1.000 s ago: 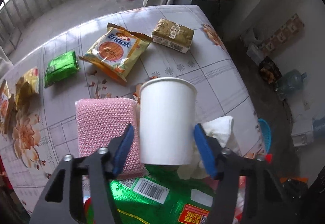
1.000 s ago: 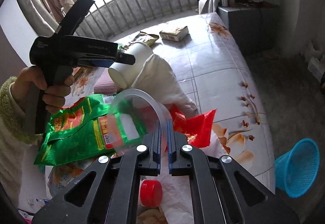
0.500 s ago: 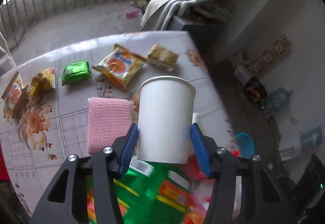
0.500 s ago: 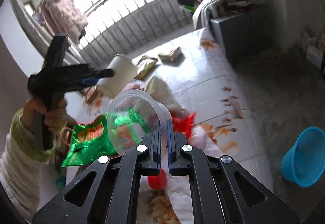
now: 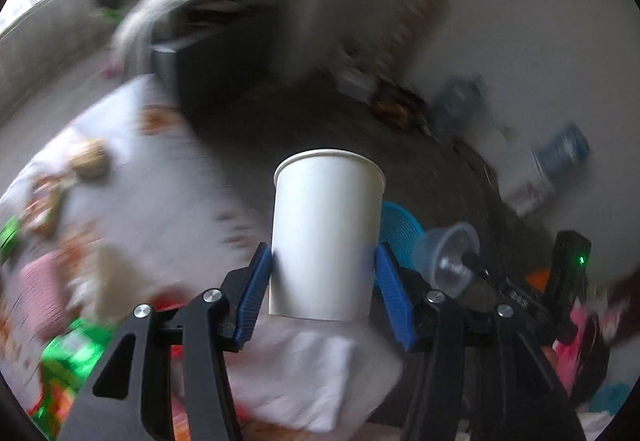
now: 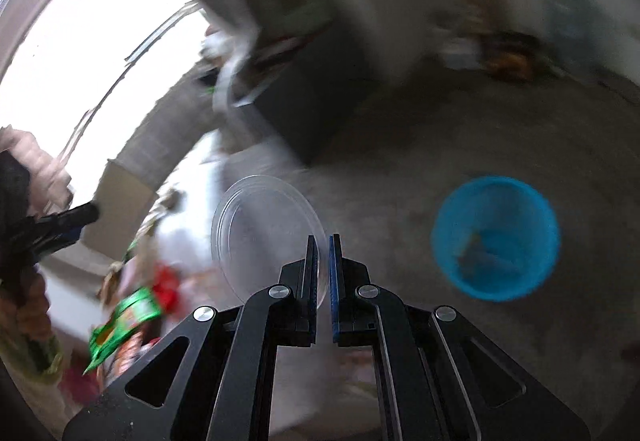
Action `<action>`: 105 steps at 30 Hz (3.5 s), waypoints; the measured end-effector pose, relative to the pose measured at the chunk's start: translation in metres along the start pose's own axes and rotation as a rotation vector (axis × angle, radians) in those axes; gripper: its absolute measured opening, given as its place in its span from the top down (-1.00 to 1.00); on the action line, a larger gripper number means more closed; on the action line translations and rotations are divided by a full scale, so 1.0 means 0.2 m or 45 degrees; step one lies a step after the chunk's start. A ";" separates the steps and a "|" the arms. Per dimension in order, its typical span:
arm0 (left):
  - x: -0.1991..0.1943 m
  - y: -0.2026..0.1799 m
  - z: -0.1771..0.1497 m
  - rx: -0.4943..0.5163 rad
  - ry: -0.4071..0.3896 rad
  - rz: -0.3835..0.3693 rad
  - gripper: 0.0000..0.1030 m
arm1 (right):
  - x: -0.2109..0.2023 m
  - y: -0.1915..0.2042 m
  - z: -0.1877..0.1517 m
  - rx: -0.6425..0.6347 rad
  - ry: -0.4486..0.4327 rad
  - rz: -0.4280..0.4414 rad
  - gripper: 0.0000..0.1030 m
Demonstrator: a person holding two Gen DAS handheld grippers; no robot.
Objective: Collect trash
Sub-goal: 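Drop paper cup into blue basket with left tool while right tool drops plastic container, then grasp red wrapper with left tool while right tool moves back over the table, then close left tool on red wrapper while right tool grasps white paper sheet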
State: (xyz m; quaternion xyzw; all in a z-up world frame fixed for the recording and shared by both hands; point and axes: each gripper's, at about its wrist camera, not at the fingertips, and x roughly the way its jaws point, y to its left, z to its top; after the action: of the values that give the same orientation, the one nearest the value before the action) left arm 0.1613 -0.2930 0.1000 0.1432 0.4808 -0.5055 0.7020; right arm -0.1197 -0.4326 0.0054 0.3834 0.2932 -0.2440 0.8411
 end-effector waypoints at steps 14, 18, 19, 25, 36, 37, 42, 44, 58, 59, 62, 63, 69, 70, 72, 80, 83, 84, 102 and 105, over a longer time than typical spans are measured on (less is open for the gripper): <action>1.30 -0.88 0.12 0.245 0.307 -0.113 -0.19 | 0.44 -0.92 0.04 0.517 0.073 -0.313 0.58; 1.37 -0.93 0.06 0.296 0.219 -0.044 -0.47 | 0.59 -1.12 -0.01 0.585 0.095 -0.409 0.00; 1.38 -0.92 0.05 0.297 0.228 -0.057 -0.47 | 0.61 -1.14 -0.02 0.600 0.108 -0.427 0.00; 1.24 -0.87 0.04 0.259 0.175 -0.104 -0.47 | 0.51 -1.10 -0.10 0.593 0.071 -0.416 -0.10; 0.54 -0.81 -0.10 0.326 0.031 -0.082 -0.51 | 0.12 -0.77 -0.01 0.402 -0.057 -0.233 -0.42; 0.45 -0.78 -0.16 0.332 0.020 -0.090 -0.53 | 0.10 -0.73 0.00 0.385 -0.054 -0.205 -0.42; 0.12 -0.57 -0.40 0.305 -0.087 0.013 -0.56 | 0.05 -0.50 0.03 0.278 0.029 -0.001 -0.45; -0.01 -0.42 -0.52 0.247 -0.154 0.117 -0.57 | 0.06 -0.42 0.03 0.252 0.058 0.073 -0.45; -0.31 0.11 -0.81 -0.100 -0.336 0.379 -0.56 | 0.37 0.26 -0.13 0.143 0.455 0.572 -0.46; -0.32 0.12 -0.79 -0.104 -0.338 0.368 -0.56 | 0.38 0.29 -0.13 0.136 0.471 0.586 -0.46; -0.26 0.16 -0.73 -0.098 -0.333 0.369 -0.56 | 0.43 0.34 -0.11 0.129 0.478 0.575 -0.46; -0.22 0.17 -0.71 -0.104 -0.318 0.378 -0.56 | 0.43 0.35 -0.11 0.136 0.482 0.574 -0.46; 0.03 0.25 -0.63 -0.134 -0.204 0.481 -0.40 | 0.48 0.42 -0.20 0.102 0.557 0.500 -0.46; 0.07 0.26 -0.61 -0.131 -0.191 0.503 -0.39 | 0.48 0.42 -0.22 0.088 0.569 0.470 -0.45; 0.12 0.27 -0.59 -0.117 -0.175 0.537 -0.30 | 0.48 0.42 -0.28 0.055 0.571 0.400 -0.44; 0.21 0.36 -0.56 -0.207 -0.094 0.563 0.12 | 0.45 0.51 -0.39 -0.181 0.538 0.227 -0.37; 0.22 0.41 -0.57 -0.284 -0.076 0.519 0.32 | 0.46 0.54 -0.39 -0.220 0.509 0.187 -0.22; 0.22 0.42 -0.57 -0.296 -0.076 0.509 0.41 | 0.46 0.54 -0.38 -0.217 0.500 0.180 -0.11; 0.12 0.40 -0.60 -0.336 -0.147 0.393 0.87 | 0.43 0.52 -0.38 -0.203 0.387 0.154 1.00; 0.07 0.38 -0.60 -0.340 -0.182 0.360 0.88 | 0.38 0.51 -0.33 -0.189 0.337 0.171 1.00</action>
State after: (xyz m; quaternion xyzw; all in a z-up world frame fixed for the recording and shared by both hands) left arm 0.1622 -0.1839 0.0075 0.0787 0.4676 -0.3427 0.8110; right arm -0.0225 -0.3348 -0.0303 0.3678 0.3922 -0.1124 0.8356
